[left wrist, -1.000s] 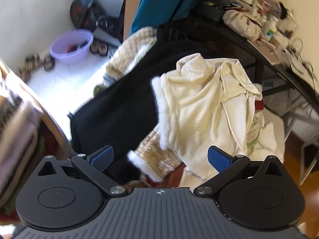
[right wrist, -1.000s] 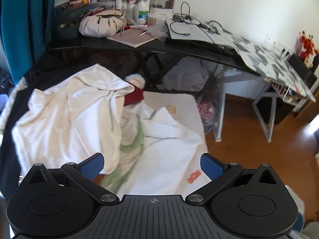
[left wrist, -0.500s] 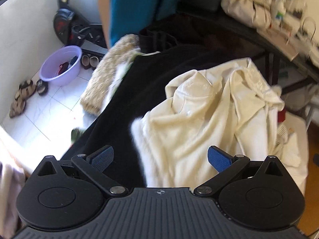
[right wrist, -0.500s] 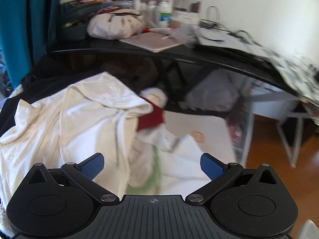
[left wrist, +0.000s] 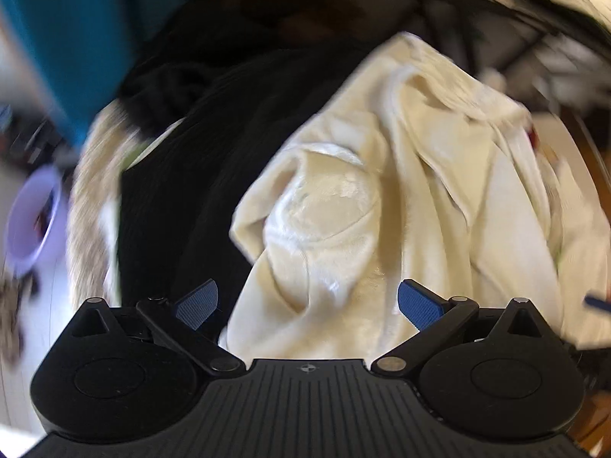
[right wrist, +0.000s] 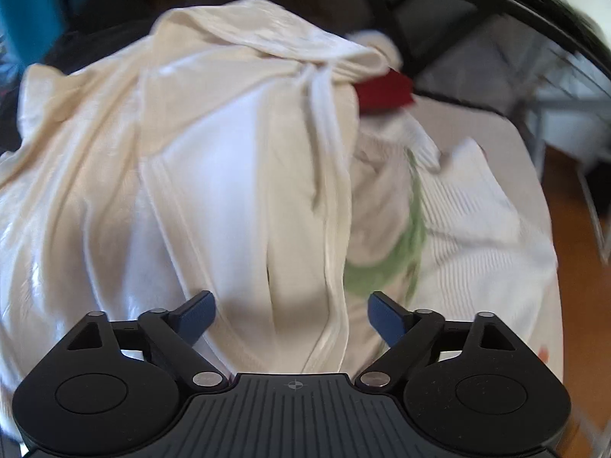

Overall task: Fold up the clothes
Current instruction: 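Close the left gripper on the robe while the right gripper closes on it too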

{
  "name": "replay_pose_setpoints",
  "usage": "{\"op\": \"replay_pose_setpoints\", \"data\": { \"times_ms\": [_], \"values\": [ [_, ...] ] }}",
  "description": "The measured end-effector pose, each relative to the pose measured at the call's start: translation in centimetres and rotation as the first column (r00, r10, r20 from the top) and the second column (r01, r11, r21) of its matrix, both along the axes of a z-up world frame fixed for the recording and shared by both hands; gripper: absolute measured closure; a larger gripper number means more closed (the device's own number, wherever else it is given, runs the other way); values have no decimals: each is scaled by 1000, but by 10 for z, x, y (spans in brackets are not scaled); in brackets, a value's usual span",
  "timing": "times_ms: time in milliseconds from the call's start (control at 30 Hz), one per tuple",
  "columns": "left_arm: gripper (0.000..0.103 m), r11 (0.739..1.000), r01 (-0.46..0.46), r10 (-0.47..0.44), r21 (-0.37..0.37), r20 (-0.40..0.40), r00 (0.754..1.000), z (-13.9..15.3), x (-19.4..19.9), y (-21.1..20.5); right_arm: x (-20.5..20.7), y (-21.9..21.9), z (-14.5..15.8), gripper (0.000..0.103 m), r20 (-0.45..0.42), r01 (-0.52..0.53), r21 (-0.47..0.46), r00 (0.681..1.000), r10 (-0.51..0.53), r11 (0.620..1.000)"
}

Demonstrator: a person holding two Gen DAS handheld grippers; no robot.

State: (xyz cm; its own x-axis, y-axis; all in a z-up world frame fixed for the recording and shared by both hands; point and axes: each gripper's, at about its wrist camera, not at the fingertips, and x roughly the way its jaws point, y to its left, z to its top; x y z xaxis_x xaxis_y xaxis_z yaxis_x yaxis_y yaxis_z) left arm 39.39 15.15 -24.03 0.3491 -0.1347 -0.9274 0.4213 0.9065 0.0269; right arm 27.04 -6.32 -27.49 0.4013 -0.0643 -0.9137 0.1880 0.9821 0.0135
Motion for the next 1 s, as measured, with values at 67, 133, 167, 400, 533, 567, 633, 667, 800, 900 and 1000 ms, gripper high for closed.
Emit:
{"op": "replay_pose_setpoints", "data": {
  "times_ms": [67,133,167,400,533,567,633,667,800,900,1000],
  "values": [
    [0,993,113,-113,-13,-1,994,-6,4,4,-7,4,0,9,17,115,-13,993,-115,993],
    [0,977,213,-213,-18,-1,977,-15,8,9,-14,11,-1,1,41,256,-10,966,-255,967],
    [0,968,252,-253,-15,-17,967,-21,11,11,-19,16,-2,1,52,321,-3,946,-320,947],
    [0,942,317,-322,-109,-33,946,-45,21,29,-30,53,-16,1,99,424,-50,903,-418,904],
    [0,938,327,-330,-113,-5,944,-48,18,28,-19,45,-25,1,65,467,-12,883,-466,884],
    [0,937,330,-332,-114,2,943,-48,17,28,-17,41,-27,1,56,483,7,874,-483,875],
    [0,938,328,-330,-108,3,944,-48,15,28,-15,36,-32,1,46,507,41,860,-508,861],
    [0,938,331,-332,-104,2,943,-48,15,28,-16,34,-33,1,49,513,53,856,-515,857],
    [1,914,386,-387,-124,13,922,-38,14,28,-25,36,-31,1,82,511,64,853,-515,857],
    [5,870,456,-456,-189,46,889,-24,13,30,-37,41,-17,1,104,516,41,849,-517,856],
    [19,848,472,-476,-241,44,878,-17,21,28,-62,46,-6,1,113,564,45,817,-565,825]
  ]
}}
